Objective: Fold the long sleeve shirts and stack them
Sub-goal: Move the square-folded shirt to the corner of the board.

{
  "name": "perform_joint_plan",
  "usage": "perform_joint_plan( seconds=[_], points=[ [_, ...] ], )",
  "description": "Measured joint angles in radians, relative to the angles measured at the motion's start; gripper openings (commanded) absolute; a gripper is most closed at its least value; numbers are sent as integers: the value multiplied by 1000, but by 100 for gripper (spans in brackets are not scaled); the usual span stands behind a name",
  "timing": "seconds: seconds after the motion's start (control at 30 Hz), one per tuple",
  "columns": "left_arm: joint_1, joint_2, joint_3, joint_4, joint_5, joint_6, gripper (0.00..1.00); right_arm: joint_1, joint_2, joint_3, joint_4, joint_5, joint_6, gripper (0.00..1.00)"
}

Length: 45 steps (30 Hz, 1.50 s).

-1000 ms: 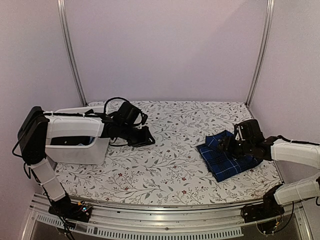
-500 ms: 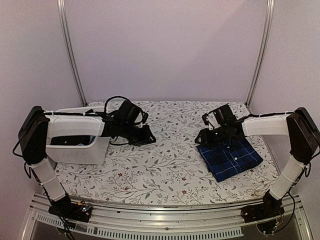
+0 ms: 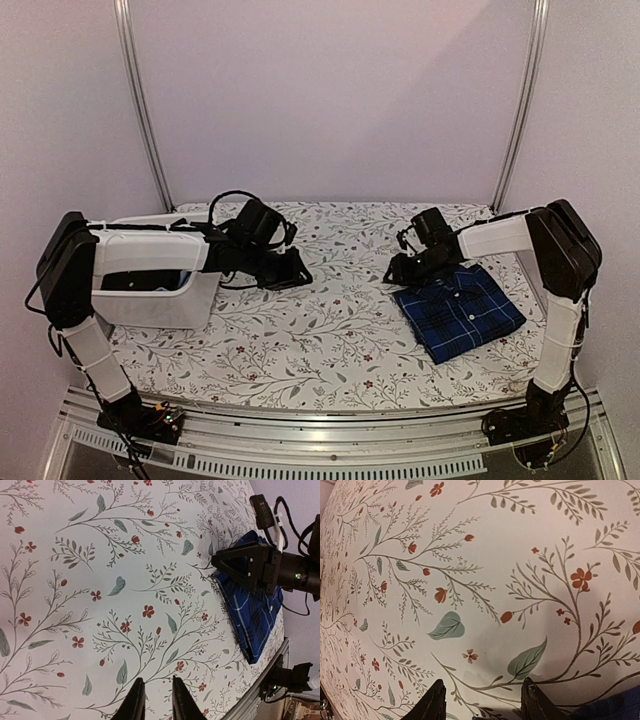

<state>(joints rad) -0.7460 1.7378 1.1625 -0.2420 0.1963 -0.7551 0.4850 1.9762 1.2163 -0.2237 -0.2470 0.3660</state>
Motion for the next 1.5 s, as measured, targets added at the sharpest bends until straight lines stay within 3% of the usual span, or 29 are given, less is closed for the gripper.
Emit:
perform_joint_plan(
  seconds=[0.4, 0.8, 1.13, 1.4, 1.5],
  points=[
    [0, 0, 5, -3, 2, 2, 19, -112, -85, -183, 135, -17, 152, 50],
    [0, 2, 16, -2, 6, 3, 19, -259, -302, -473, 242, -6, 275, 51],
    [-5, 10, 32, -3, 6, 2, 20, -279, -368, -545, 259, 9, 301, 52],
    [-5, 10, 55, -4, -2, 3, 22, -263, -418, -509, 192, 10, 273, 67],
    [-5, 10, 64, -4, -15, 8, 34, -222, -452, -463, 153, 29, 246, 74]
  ],
)
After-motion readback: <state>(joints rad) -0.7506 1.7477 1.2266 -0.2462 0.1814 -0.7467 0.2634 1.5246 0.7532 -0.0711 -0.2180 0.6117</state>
